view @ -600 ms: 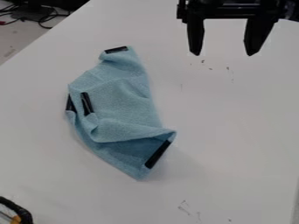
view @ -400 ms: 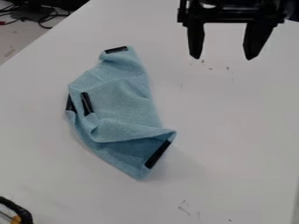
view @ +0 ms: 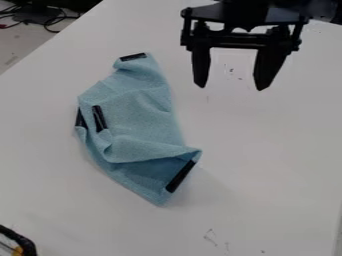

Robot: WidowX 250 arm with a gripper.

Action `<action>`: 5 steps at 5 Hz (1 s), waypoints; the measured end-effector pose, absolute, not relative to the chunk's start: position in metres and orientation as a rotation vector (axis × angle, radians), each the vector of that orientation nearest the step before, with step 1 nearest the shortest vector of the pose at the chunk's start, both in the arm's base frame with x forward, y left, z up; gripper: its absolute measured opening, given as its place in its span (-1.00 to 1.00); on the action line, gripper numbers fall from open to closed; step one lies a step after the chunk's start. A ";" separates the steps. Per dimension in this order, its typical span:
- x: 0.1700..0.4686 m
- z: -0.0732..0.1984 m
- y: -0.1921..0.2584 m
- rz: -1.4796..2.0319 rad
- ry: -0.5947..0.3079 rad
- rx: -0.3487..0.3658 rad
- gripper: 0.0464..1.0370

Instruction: Fold the cloth from bottom to top

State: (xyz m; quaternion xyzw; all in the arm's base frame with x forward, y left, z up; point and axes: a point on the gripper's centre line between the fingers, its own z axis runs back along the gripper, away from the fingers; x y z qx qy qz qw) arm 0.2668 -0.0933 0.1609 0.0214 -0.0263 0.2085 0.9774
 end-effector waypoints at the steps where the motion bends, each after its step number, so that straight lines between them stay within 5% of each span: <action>1: 0.262 0.145 -0.069 0.343 -0.093 -0.045 0.92; 5: 0.228 0.094 -0.056 0.134 -0.117 0.007 0.92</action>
